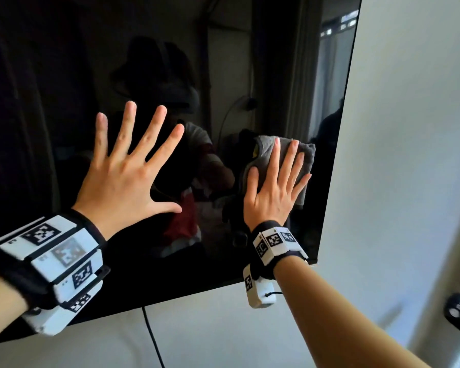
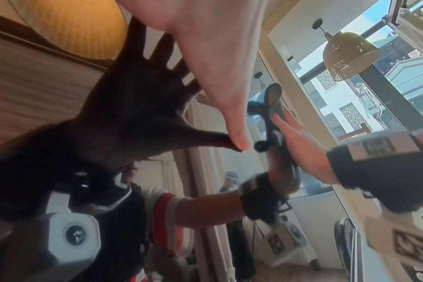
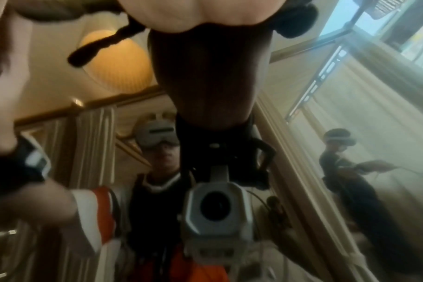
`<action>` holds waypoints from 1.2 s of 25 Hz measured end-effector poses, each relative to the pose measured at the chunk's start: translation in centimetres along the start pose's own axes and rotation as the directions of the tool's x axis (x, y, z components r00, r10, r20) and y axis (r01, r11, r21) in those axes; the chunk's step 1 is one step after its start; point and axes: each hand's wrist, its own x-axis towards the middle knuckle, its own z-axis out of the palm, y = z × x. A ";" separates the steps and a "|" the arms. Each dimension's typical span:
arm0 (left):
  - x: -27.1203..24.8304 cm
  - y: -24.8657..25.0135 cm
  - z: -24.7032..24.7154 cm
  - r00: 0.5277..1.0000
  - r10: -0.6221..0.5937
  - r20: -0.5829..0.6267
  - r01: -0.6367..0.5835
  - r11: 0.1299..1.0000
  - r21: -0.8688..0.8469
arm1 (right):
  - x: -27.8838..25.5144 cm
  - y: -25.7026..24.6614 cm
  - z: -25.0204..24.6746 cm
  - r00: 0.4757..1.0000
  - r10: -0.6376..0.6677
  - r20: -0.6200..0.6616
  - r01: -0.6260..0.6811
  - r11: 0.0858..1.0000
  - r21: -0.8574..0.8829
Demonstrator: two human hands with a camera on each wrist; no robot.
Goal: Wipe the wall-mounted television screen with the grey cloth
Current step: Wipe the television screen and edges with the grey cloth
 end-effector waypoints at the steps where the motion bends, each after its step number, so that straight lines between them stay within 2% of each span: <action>1: 0.1 0.0 0.0 1.000 -0.004 -0.002 0.004 1.000 -0.002 | -1.4 0.9 0.2 1.000 0.026 0.004 -0.026 1.000 0.002; 5: 0.1 -0.1 -0.1 1.000 0.006 0.002 -0.006 1.000 -0.024 | -6.0 3.0 0.8 0.984 0.176 0.029 -0.177 0.984 0.021; 9: 0.1 -0.6 -0.2 0.999 0.041 -0.005 -0.042 0.998 -0.052 | -6.5 -1.5 2.1 0.940 0.341 -0.017 -0.338 0.936 0.098; 13: -1.6 -3.7 -0.4 0.985 0.170 -0.009 -0.170 0.985 0.004 | -10.8 -9.8 4.0 0.970 0.243 0.026 -0.245 0.964 0.100; 15: -3.7 -5.8 -0.4 0.980 0.199 0.002 -0.199 0.980 0.027 | -11.6 -10.9 4.4 0.981 0.189 0.044 -0.192 0.978 0.079; 17: -6.3 -8.2 -0.4 0.981 0.194 0.010 -0.194 0.980 0.033 | -10.9 -10.3 4.4 0.966 0.258 0.029 -0.260 0.961 0.091; 19: -8.8 -10.3 -0.4 0.978 0.207 0.019 -0.208 0.977 0.041 | -10.3 -10.4 4.3 0.915 0.403 0.019 -0.401 0.905 0.140; 20: -10.1 -11.4 -0.3 0.973 0.228 0.031 -0.229 0.972 0.052 | -10.8 -11.6 4.4 0.904 0.427 0.031 -0.426 0.891 0.155; 23: -12.4 -13.6 0.3 0.956 0.279 0.085 -0.286 0.955 0.076 | -14.0 -16.0 5.3 0.946 0.313 0.078 -0.320 0.942 0.101; 25: -12.8 -14.3 0.8 0.953 0.287 0.102 -0.294 0.954 0.066 | -14.7 -16.2 5.6 0.947 0.305 0.102 -0.314 0.946 0.084; 28: -12.7 -14.4 1.5 0.952 0.292 0.091 -0.297 0.954 0.046 | -13.7 -14.9 5.6 0.875 0.483 0.034 -0.483 0.869 0.104; 30: -12.7 -14.4 1.9 0.952 0.297 0.078 -0.301 0.953 0.044 | -14.4 -16.5 6.1 0.843 0.538 0.018 -0.534 0.832 0.148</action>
